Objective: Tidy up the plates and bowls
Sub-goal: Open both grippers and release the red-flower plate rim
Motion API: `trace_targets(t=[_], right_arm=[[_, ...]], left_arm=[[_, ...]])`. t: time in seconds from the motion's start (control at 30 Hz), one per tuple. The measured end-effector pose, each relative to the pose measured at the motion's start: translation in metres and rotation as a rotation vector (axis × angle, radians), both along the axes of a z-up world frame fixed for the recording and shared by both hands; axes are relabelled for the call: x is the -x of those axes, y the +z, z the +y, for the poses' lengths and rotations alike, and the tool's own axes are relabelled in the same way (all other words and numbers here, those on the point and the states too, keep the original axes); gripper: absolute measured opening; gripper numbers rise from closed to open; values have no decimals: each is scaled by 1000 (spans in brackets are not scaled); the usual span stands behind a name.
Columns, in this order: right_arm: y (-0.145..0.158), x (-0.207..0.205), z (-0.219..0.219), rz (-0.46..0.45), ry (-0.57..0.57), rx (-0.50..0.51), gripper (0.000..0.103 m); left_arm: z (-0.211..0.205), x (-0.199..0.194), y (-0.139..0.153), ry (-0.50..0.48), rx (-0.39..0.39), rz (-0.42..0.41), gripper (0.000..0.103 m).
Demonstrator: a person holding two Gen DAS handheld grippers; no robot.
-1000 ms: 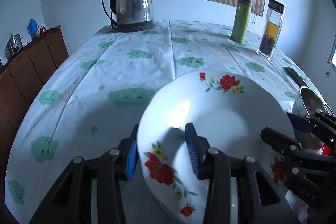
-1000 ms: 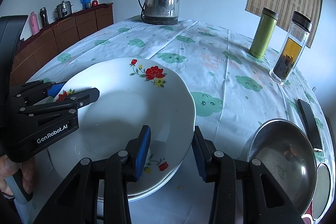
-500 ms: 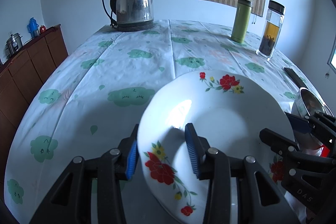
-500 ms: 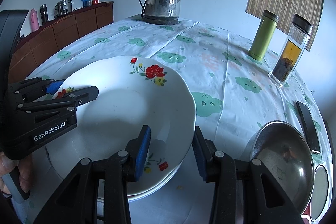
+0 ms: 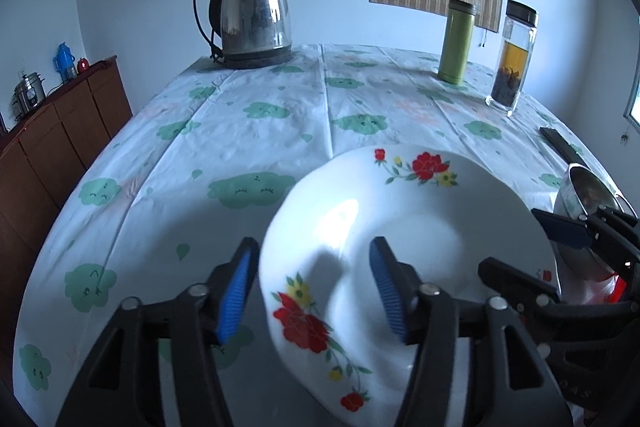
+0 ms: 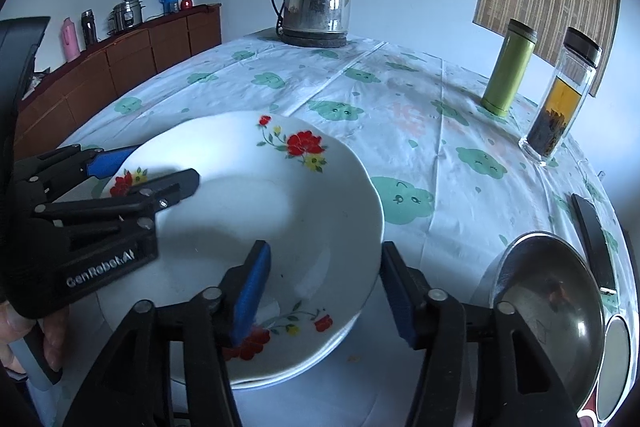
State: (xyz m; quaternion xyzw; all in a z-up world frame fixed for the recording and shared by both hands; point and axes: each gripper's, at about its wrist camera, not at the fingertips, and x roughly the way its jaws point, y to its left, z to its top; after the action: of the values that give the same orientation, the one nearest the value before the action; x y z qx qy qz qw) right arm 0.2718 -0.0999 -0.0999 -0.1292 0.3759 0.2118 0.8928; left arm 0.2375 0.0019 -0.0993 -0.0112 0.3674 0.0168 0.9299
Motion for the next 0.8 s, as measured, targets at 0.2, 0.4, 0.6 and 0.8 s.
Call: trace_targets(t=[0.2,0.4,0.6,0.8], right_arm=[[2,1,1,-8,1,-11,62],[5,3,1,-31,2,-14,63],[12,9,1,-89,2,-10,63],[17,11,-3,-107,-7,-32,63]], left_arm=[[4,-2,0,16,20,6,69],[9,-2,0,34,33,4,87],[13,1,2,48,42,-15,93],[13,1,3,50,41,-21,94]])
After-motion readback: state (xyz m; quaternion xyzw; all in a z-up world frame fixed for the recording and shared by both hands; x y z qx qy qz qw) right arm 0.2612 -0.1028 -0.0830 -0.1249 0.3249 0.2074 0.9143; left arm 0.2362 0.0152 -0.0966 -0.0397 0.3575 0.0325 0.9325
